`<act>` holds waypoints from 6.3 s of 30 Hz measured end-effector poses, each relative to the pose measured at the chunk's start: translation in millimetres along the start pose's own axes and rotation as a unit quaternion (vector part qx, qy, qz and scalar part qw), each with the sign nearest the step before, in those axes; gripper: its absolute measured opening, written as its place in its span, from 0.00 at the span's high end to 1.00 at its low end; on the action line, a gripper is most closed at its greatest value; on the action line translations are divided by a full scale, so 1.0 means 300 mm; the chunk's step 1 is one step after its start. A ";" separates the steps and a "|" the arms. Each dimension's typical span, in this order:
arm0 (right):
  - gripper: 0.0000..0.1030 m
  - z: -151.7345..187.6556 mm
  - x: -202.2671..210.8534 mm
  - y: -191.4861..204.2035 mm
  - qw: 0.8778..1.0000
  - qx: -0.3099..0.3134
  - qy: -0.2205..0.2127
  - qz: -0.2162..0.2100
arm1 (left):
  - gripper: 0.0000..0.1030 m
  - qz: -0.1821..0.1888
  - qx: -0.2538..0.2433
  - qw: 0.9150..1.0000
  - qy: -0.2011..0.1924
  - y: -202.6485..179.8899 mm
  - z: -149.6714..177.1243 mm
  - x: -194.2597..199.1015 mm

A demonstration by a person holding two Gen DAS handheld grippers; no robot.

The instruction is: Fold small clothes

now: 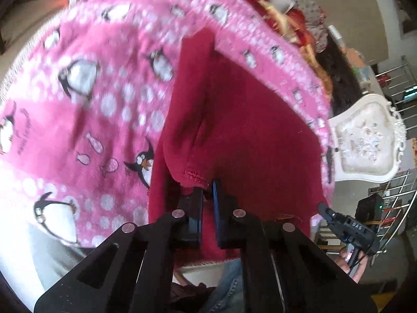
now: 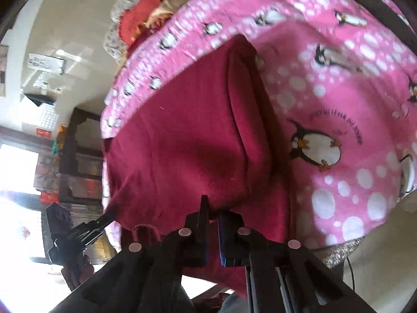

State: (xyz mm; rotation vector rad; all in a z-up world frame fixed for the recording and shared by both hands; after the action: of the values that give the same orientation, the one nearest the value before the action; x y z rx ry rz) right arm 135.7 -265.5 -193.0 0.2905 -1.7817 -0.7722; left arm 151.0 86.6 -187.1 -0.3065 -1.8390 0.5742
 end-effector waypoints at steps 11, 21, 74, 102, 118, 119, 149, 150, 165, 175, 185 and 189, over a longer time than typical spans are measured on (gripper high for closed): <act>0.95 0.177 0.007 -0.031 0.994 0.054 0.030 0.089 | 0.94 -0.045 -0.014 0.997 0.064 0.141 0.225 -0.103; 0.96 0.194 -0.048 -0.060 0.986 0.084 0.050 0.135 | 0.94 -0.044 -0.063 0.995 0.067 0.135 0.238 -0.053; 0.26 -0.204 0.048 -0.061 0.999 0.004 -0.024 0.048 | 0.37 -0.090 -0.050 0.994 -0.027 0.173 -0.130 0.016; 1.00 0.083 0.167 -0.062 0.999 -0.018 -0.034 0.021 | 0.90 -0.098 -0.114 0.989 -0.004 0.007 0.143 0.028; 0.81 0.093 -0.077 -0.165 0.995 -0.092 0.039 0.008 | 0.90 -0.101 -0.077 0.991 0.029 0.060 0.155 -0.050; 0.92 0.087 -0.071 -0.163 0.995 -0.089 0.037 0.016 | 0.90 -0.099 -0.079 0.992 0.026 0.056 0.154 -0.035; 0.43 0.099 -0.026 0.371 0.991 0.120 0.056 -0.028 | 0.55 -0.038 -0.017 0.999 0.027 0.150 0.190 -0.078; 0.38 0.098 -0.060 0.415 0.988 0.134 0.070 -0.031 | 0.57 -0.039 -0.016 0.999 0.026 0.147 0.188 -0.085; 0.35 0.134 -0.563 0.851 0.936 0.275 0.215 0.044 | 0.74 -0.010 0.022 1.000 0.005 0.188 0.202 -0.087; 0.35 0.162 -0.787 0.878 0.916 0.281 0.259 0.120 | 0.85 -0.004 -0.079 0.993 -0.088 0.063 0.220 0.029; 0.61 0.232 -0.914 0.875 0.861 0.370 0.278 0.213 | 0.85 -0.034 -0.129 0.985 -0.109 -0.027 0.219 0.054; 0.78 0.245 -0.924 0.869 0.850 0.395 0.265 0.227 | 0.85 -0.039 -0.137 0.984 -0.106 -0.050 0.213 0.060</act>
State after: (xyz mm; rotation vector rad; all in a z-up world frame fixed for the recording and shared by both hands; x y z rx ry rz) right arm 212.2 109.7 -251.2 0.5331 -1.4508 0.3983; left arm 86.0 67.5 -180.7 -0.3659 -2.1318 0.3072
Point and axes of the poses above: each gripper's, at about its wrist camera, not at the fingertips, and x roughly against the way its jaws point, y to its left, z to its underside, the point moved 6 cm from there along -x, roughly the way its jaws point, and after that the axes turned 1 degree about -x, right-handed, at the moved point
